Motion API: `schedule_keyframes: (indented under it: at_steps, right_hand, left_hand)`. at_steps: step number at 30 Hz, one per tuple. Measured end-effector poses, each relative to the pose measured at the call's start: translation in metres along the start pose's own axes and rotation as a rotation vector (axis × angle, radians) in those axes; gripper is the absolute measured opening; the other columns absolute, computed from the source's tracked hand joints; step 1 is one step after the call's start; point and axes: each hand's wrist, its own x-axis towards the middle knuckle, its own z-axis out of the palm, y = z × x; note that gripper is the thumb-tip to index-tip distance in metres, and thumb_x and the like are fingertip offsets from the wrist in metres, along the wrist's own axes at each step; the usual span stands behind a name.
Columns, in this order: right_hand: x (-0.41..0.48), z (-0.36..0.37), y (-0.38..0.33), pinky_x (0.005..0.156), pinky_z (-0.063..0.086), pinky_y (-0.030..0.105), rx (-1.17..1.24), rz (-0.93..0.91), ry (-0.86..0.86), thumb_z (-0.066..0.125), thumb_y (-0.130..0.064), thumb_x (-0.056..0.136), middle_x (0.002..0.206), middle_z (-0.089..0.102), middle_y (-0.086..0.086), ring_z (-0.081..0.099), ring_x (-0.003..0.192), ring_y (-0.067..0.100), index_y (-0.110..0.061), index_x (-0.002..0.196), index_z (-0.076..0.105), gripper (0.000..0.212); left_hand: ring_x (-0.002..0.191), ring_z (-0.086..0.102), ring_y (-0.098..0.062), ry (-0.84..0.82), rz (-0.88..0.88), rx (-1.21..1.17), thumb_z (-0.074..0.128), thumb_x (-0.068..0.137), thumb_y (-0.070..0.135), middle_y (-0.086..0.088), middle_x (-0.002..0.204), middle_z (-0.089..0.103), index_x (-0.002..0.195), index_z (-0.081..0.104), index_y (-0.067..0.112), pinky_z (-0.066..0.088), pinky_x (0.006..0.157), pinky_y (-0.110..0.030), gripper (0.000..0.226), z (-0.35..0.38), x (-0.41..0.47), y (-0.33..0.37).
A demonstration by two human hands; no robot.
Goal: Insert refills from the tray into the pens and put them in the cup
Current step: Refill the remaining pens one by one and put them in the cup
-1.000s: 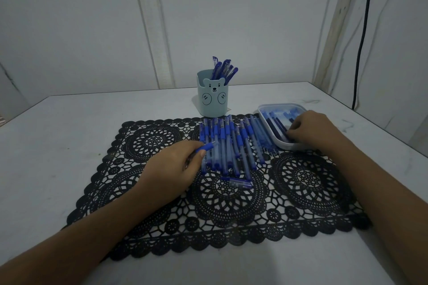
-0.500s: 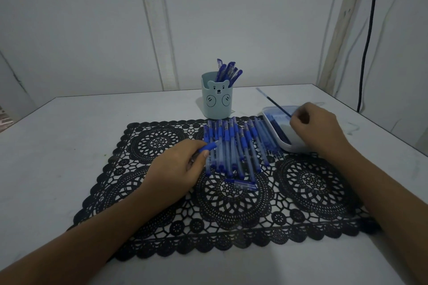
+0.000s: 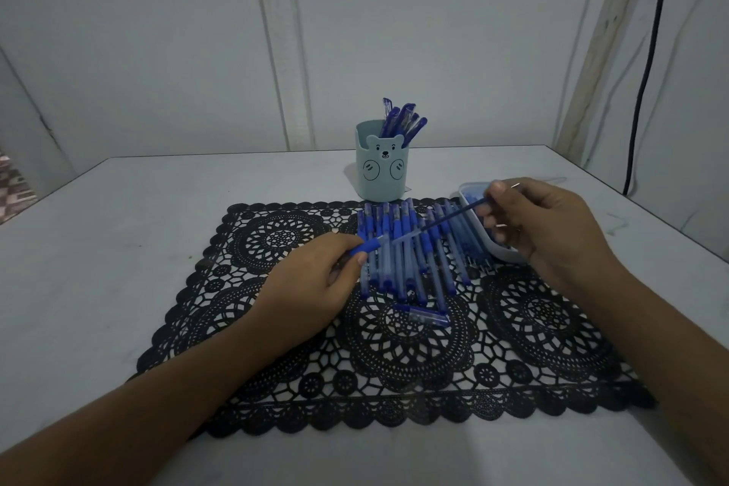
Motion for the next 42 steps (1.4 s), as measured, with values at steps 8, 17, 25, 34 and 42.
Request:
schedule_keyframes:
  at_steps: [8,17,25,34,42]
  right_hand:
    - [-0.001,0.005,0.005,0.055,0.047,0.018,-0.030,-0.056,0.103,0.057,-0.028,0.079,0.065,0.068,-0.002,0.058,0.062,0.010,-0.013,0.077,0.064,0.017]
    - [0.000,0.006,0.010,0.054,0.048,0.013,-0.059,-0.034,0.092,0.054,-0.017,0.088,0.061,0.067,-0.006,0.058,0.057,0.003,-0.011,0.081,0.063,0.013]
    - [-0.019,0.028,0.014,0.061,0.048,0.009,-0.375,-0.064,-0.170,0.059,-0.039,0.072,0.077,0.070,-0.002,0.061,0.067,0.003,-0.024,0.086,0.069,0.023]
    - [-0.023,0.027,0.019,0.073,0.041,0.017,-0.853,-0.201,-0.388,0.036,-0.053,0.084,0.092,0.056,-0.014,0.052,0.084,-0.002,-0.032,0.116,0.057,0.043]
    - [-0.018,0.015,0.012,0.068,0.034,0.009,-1.040,-0.275,-0.540,0.063,-0.034,0.082,0.087,0.051,-0.018,0.049,0.077,-0.004,-0.038,0.098,0.064,0.017]
  left_hand:
    - [0.080,0.050,-0.009,-0.005,0.010,-0.003,0.039,0.088,0.037,0.012,0.075,0.055,0.102,0.060,0.021,0.039,0.064,-0.017,0.030,0.001,0.001,-0.001]
    - [0.079,0.050,-0.005,-0.026,0.020,-0.001,0.039,0.088,0.037,0.014,0.078,0.056,0.104,0.060,0.022,0.039,0.064,-0.014,0.031,0.000,0.001,0.000]
    - [0.079,0.050,-0.002,-0.085,0.075,0.055,0.041,0.092,0.038,0.014,0.084,0.057,0.111,0.057,0.025,0.037,0.064,-0.009,0.028,0.000,-0.002,0.002]
    - [0.082,0.050,-0.001,-0.070,0.090,0.019,0.038,0.090,0.041,0.013,0.086,0.059,0.111,0.058,0.023,0.038,0.071,-0.009,0.034,0.002,-0.001,-0.001]
    - [0.080,0.050,-0.004,-0.063,0.084,0.017,0.037,0.089,0.042,0.012,0.086,0.060,0.111,0.059,0.023,0.041,0.069,-0.015,0.036,0.002,-0.001,-0.001]
